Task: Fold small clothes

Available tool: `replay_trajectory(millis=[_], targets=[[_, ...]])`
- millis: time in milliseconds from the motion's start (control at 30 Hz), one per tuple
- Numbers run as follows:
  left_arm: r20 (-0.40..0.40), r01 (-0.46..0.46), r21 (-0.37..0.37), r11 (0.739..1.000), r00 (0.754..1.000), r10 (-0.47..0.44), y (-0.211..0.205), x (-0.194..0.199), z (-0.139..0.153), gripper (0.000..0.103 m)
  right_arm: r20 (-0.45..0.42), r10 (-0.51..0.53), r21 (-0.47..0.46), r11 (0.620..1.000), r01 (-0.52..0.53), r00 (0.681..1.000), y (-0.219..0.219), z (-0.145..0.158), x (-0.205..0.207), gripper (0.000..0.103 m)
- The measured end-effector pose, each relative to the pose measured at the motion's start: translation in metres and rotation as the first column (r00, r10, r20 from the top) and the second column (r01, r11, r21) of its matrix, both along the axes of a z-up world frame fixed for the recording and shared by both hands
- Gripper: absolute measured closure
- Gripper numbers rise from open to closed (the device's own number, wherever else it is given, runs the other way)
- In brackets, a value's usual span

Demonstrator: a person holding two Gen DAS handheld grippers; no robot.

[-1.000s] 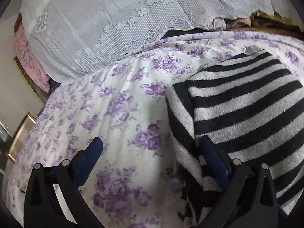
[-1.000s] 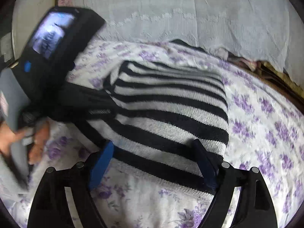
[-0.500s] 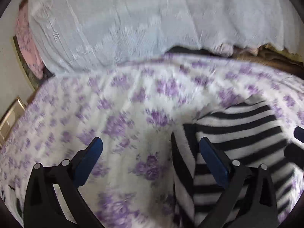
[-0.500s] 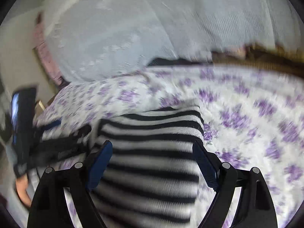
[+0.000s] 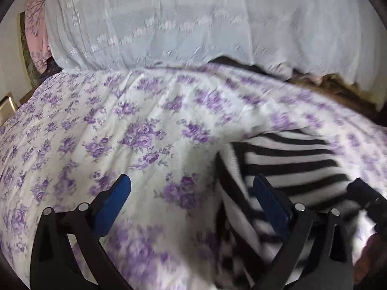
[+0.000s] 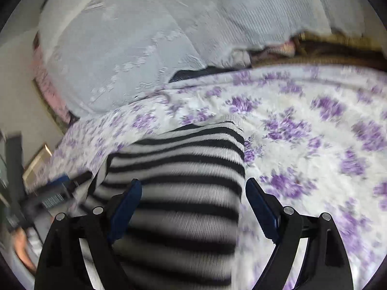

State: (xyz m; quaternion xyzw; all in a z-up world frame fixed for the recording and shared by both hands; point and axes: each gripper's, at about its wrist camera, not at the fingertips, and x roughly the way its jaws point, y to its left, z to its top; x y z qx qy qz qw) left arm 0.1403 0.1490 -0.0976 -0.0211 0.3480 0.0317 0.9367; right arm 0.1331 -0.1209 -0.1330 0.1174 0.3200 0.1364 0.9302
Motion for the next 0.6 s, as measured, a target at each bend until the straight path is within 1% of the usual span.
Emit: replay_trajectory(millis=[33,67,100,133,167,200,233,300,333,433,500,600], targets=[[-0.002,0.022,0.001,1.000,1.000,-0.022,-0.002,-0.007,0.001,0.004,0.026,0.017,-0.042,0.999,-0.016,1.000,0.004,0.003,-0.015,0.014],[-0.024,0.062,0.015,0.998,0.998,-0.061,-0.008,-0.015,-0.004,0.004,0.037,0.040,-0.072,0.997,-0.037,0.999,0.008,0.003,-0.025,0.014],[-0.068,0.088,0.049,0.995,0.994,-0.085,-0.015,-0.017,-0.014,0.004,0.026,0.065,-0.100,0.993,-0.062,0.998,0.011,-0.001,-0.032,0.012],[-0.121,0.098,0.097,0.990,0.989,-0.086,-0.022,-0.015,-0.030,0.004,-0.031,0.090,-0.134,0.986,-0.094,0.995,0.018,-0.012,-0.035,0.008],[-0.143,0.107,0.103,0.989,0.985,-0.092,-0.026,-0.015,-0.043,0.004,-0.083,0.095,-0.139,0.985,-0.106,0.992,0.020,-0.024,-0.034,0.005],[-0.126,0.099,0.079,0.992,0.988,-0.089,-0.025,-0.017,-0.048,0.004,-0.128,0.109,-0.103,0.987,-0.123,0.986,0.017,-0.030,-0.029,0.003],[-0.125,0.085,0.050,0.995,0.989,-0.079,-0.023,-0.017,-0.047,0.004,-0.169,0.123,-0.017,0.992,-0.128,0.978,0.007,-0.035,-0.021,0.003],[-0.138,0.087,0.045,0.995,0.987,-0.080,-0.023,-0.015,-0.043,0.004,-0.193,0.150,0.081,0.987,-0.136,0.970,-0.006,-0.041,-0.014,0.003],[-0.128,0.084,0.056,0.995,0.989,-0.076,-0.024,-0.018,-0.043,0.004,-0.186,0.154,0.095,0.986,-0.138,0.970,-0.009,-0.040,-0.015,0.003],[-0.102,0.066,0.097,0.993,0.993,-0.056,-0.029,-0.025,-0.042,0.004,-0.180,0.147,0.068,0.988,-0.137,0.973,-0.005,-0.038,-0.020,0.003],[-0.085,0.057,0.123,0.991,0.995,-0.047,-0.032,-0.030,-0.040,0.004,-0.181,0.151,0.085,0.987,-0.137,0.972,-0.008,-0.039,-0.021,0.003],[-0.071,0.046,0.130,0.990,0.997,-0.037,-0.032,-0.038,-0.037,0.004,-0.179,0.154,0.099,0.985,-0.138,0.972,-0.009,-0.039,-0.024,0.003]])
